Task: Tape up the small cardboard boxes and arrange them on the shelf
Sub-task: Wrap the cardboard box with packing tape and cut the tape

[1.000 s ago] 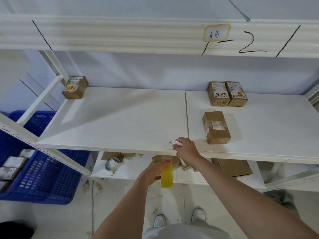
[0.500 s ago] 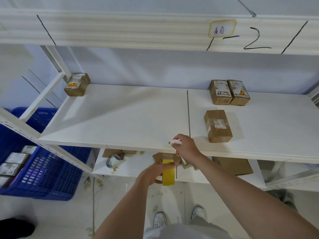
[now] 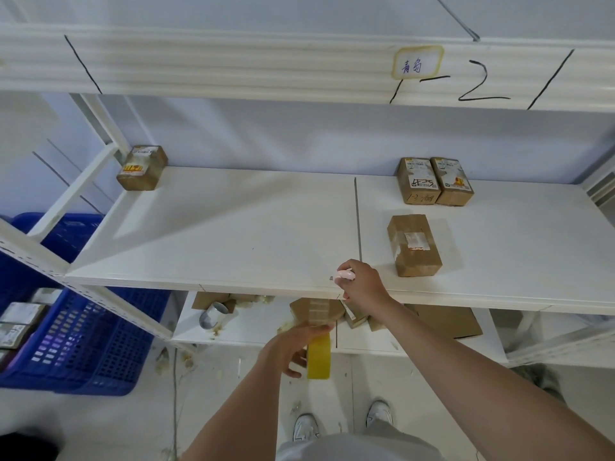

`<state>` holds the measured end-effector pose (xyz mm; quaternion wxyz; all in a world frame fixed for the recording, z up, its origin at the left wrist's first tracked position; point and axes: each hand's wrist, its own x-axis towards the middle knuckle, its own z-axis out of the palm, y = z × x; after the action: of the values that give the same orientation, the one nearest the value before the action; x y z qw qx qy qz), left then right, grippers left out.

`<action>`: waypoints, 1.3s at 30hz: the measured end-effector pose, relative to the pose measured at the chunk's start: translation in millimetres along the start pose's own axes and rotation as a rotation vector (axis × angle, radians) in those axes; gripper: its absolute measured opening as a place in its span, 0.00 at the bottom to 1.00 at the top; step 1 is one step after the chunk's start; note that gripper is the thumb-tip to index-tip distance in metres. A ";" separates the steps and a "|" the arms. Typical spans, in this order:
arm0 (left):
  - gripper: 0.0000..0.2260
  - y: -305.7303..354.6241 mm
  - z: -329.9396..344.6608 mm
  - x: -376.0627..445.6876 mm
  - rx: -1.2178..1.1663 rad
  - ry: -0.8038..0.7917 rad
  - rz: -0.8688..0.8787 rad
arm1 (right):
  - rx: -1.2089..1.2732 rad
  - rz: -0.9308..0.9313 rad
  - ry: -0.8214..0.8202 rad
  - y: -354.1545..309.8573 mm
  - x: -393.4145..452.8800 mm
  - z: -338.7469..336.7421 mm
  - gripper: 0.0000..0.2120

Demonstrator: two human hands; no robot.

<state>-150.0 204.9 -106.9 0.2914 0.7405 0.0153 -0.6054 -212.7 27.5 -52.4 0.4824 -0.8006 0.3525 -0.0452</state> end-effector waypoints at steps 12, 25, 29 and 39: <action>0.33 -5.6 3.5 -6.4 -0.123 -0.069 0.082 | -0.064 -0.055 -0.119 -3.5 -8.5 8.6 0.05; 0.32 -8.2 3.5 -7.5 -0.069 -0.063 0.036 | -0.226 -0.174 -0.273 -3.0 -24.5 28.1 0.06; 0.31 -6.8 3.6 -10.0 -0.016 -0.034 0.050 | -0.249 -0.168 -0.298 -5.7 -25.5 30.8 0.08; 0.29 -11.2 -2.4 -15.3 0.000 -0.079 0.093 | -0.217 -0.140 -0.243 -2.9 -25.8 27.1 0.06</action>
<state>-156.1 220.4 -97.5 0.3197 0.7158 -0.0306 -0.6200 -219.3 64.0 -57.5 0.4278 -0.8702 0.2377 0.0565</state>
